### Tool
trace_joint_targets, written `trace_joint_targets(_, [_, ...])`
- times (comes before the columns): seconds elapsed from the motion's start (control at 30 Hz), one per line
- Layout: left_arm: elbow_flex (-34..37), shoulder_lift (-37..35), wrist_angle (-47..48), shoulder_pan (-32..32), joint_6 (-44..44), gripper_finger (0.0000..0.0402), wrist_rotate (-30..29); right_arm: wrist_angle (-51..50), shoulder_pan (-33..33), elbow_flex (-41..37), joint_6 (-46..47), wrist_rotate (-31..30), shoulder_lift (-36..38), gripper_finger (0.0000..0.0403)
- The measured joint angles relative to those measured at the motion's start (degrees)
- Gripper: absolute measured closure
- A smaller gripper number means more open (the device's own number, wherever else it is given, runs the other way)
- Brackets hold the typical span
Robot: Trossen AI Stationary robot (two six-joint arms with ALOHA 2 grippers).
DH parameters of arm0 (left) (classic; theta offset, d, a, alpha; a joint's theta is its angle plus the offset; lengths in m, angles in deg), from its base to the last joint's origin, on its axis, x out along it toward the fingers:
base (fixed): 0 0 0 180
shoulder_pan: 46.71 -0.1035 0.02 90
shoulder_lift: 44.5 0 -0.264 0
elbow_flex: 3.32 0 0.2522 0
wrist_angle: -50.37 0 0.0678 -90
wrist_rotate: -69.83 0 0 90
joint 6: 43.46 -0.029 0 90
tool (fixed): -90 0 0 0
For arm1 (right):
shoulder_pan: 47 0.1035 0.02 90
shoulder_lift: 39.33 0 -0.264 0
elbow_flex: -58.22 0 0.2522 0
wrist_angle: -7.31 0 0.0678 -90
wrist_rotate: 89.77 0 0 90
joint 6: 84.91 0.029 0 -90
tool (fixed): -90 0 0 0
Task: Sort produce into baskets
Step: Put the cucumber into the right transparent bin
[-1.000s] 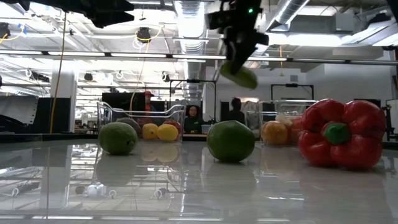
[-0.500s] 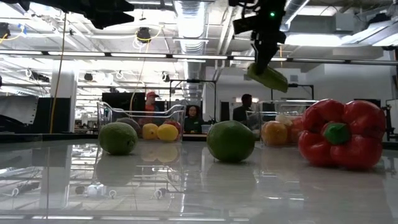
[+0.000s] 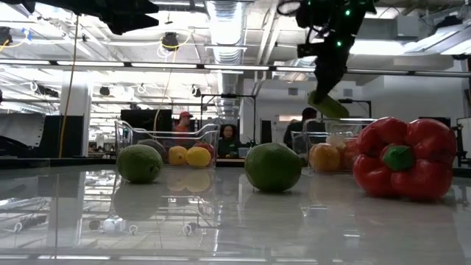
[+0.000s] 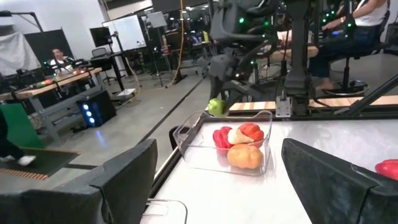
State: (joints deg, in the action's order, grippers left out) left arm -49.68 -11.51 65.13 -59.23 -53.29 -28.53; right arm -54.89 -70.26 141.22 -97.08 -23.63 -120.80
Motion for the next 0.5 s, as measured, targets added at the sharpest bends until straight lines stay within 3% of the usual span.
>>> trace_joint_targets(0.37, [0.00,0.00,0.17,0.00,-0.12,0.0070,0.00,1.79,-3.95,-0.29,-1.30,3.13,-1.17,0.0204])
trace_joint_targets(0.5, [0.00,0.00,0.22,0.00,-0.07,0.0070,0.00,2.23,-4.95,-0.29,3.69,2.96,-0.98,0.0202])
